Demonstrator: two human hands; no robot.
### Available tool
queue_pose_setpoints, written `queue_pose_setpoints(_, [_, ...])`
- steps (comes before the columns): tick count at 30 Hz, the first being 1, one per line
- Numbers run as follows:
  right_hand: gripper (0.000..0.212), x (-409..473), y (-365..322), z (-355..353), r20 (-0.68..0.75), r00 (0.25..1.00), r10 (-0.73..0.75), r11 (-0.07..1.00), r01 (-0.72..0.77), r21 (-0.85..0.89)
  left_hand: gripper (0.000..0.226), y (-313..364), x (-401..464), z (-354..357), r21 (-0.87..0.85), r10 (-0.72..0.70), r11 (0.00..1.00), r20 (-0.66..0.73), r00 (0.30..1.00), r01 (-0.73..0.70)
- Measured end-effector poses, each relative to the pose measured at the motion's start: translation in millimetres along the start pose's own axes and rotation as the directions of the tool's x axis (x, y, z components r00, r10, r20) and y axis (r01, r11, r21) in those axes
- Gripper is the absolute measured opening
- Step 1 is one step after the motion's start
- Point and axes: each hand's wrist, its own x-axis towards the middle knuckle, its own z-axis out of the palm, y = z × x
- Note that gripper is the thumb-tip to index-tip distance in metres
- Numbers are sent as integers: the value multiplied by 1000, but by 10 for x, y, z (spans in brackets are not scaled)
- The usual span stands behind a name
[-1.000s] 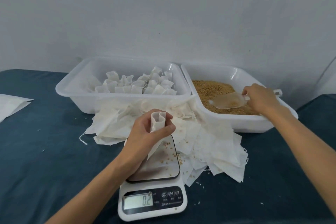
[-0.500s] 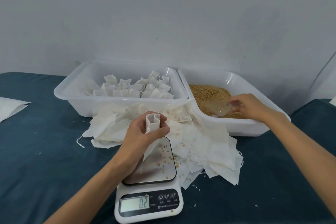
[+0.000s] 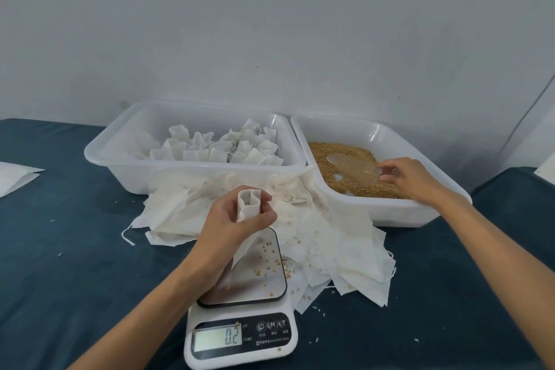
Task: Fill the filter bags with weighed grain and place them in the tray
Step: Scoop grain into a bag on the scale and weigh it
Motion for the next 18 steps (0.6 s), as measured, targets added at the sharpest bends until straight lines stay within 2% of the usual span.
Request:
queue_pose_setpoints(4, [26,-59,-103,-28,-33,999,-26,999,27,25,22,-4,4,16,0,-16,1000,8,1000,16])
queue_pose_setpoints(11, [28,-250,-629,-97,-40,986,-165,979,168,117,31,-3,-9,32,12,-12,1000,22,1000,12])
queue_pose_setpoints(15, [25,-441,-1040,-120,-29,955,-295,937,295,185,24,-1,-16,34,18,-15,1000,17,1000,15])
queue_pose_setpoints(18, [29,-557,-1271,-95,3,915,-402,905,398,150,24,-7,-22,30,20,-15,1000,21,1000,14])
